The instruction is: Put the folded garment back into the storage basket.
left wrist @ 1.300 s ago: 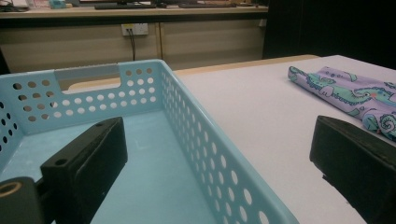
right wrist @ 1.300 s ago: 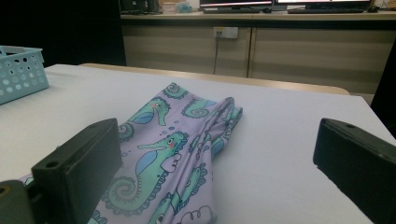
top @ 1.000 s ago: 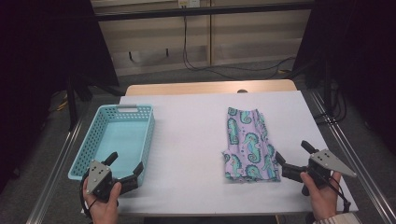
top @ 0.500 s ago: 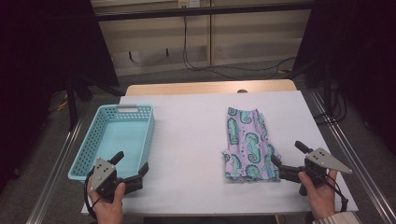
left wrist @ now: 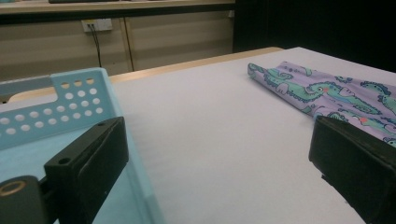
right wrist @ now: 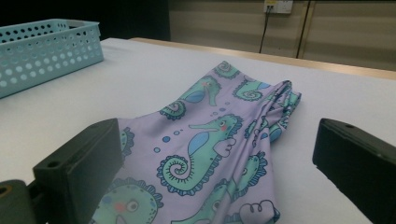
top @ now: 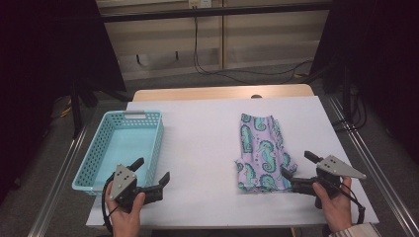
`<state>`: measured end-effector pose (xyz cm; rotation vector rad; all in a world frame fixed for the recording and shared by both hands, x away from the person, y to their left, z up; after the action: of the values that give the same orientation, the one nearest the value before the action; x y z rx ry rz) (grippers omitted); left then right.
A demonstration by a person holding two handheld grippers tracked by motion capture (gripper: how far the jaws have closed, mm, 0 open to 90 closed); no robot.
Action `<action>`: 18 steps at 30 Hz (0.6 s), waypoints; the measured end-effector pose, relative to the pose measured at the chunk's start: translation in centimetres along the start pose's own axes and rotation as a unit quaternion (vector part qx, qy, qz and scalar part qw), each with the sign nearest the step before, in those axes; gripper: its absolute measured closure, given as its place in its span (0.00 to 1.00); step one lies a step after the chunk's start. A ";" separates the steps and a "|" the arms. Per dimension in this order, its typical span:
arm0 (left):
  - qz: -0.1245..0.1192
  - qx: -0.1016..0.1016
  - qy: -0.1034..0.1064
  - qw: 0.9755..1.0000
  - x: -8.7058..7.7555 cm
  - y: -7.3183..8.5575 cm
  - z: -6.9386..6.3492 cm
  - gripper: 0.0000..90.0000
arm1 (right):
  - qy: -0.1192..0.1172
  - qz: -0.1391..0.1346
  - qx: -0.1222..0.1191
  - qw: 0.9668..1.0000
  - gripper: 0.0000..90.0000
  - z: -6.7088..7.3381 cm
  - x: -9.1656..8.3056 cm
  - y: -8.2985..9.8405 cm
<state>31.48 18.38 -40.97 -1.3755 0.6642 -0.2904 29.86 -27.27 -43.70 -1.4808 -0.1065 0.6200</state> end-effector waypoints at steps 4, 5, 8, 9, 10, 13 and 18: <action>0.010 -0.005 0.027 1.000 1.1 -0.1 -1.2 0.05 | -0.013 0.012 -0.008 1.000 0.01 0.3 0.3 0.0; 0.010 -0.005 0.027 1.000 1.1 -0.1 -1.2 0.05 | -0.013 0.012 -0.008 1.000 0.01 0.3 0.3 0.0; 0.024 0.012 0.059 0.998 2.2 -0.4 -1.9 0.04 | -0.021 0.017 -0.019 0.999 0.02 0.5 0.5 0.0; 0.024 0.012 0.059 0.998 2.2 -0.4 -1.9 0.04 | -0.021 0.017 -0.019 0.999 0.02 0.5 0.5 0.0; 0.016 -0.003 0.068 0.998 2.6 -0.6 -2.2 0.04 | -0.019 0.018 -0.023 0.999 0.02 0.5 0.5 -0.1; 0.026 0.004 0.072 0.997 4.1 -1.1 -2.5 0.04 | -0.013 0.017 -0.023 1.000 0.02 0.4 0.7 -0.3; 0.036 0.017 0.094 0.995 5.9 -1.9 -3.7 0.05 | -0.029 0.032 -0.006 0.999 0.03 0.6 1.2 -0.4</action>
<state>34.34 11.73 -40.91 -1.2994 0.8588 -0.3748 30.70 -26.21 -43.65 -1.4831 -0.1089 0.7154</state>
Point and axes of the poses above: each handheld gripper's, and its own axes: x roughly forward along the jaws, y roughly out of its underside, z roughly to its left, the point moved 4 cm from there along x, roughly forward along the jaws, and after that the axes turned 3 degrees about x, right-handed, at the moved point
